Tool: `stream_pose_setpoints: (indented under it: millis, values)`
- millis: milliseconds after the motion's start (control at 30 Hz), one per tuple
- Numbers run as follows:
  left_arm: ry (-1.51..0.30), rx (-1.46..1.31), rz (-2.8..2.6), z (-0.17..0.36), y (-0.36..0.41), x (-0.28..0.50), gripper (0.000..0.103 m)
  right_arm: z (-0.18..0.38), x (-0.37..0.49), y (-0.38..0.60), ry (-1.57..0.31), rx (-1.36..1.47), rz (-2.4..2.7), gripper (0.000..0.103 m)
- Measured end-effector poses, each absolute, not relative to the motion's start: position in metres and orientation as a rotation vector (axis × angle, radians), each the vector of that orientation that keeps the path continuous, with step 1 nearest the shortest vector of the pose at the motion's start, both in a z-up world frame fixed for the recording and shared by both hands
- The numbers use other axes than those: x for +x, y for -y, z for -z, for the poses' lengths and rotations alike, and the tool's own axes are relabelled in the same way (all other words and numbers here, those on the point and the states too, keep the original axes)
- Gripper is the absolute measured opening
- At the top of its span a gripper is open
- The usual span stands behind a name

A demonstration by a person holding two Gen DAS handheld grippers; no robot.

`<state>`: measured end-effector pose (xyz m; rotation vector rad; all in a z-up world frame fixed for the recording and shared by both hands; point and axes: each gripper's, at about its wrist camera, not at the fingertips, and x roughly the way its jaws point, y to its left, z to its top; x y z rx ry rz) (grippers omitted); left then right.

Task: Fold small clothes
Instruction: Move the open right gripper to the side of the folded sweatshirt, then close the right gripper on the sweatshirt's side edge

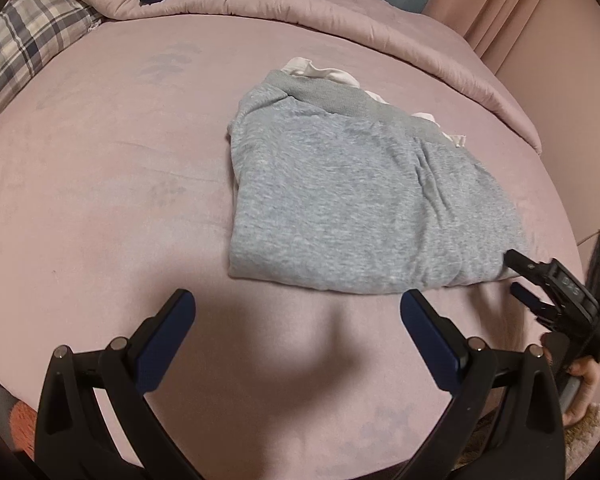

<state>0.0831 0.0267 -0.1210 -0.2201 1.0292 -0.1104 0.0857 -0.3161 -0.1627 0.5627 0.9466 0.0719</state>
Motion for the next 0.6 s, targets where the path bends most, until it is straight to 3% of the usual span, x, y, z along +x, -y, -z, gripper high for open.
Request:
stream_pose_setpoints:
  millis: [467,533,600]
  values:
    - [-1.020,-0.249,0.139,0.115,-0.027,0.081,0.102,0.181,0.108,0.322,-0.910,0.763,-0.112,0.088]
    - [-1.020,-0.250,0.139,0.115,-0.028,0.081,0.102,0.180,0.111,0.317,-0.899,0.741,-0.093,0.083]
    - [-1.022,-0.256,0.139,0.115,-0.029,0.081,0.102,0.180,0.114,0.315,-0.897,0.733,-0.062,0.072]
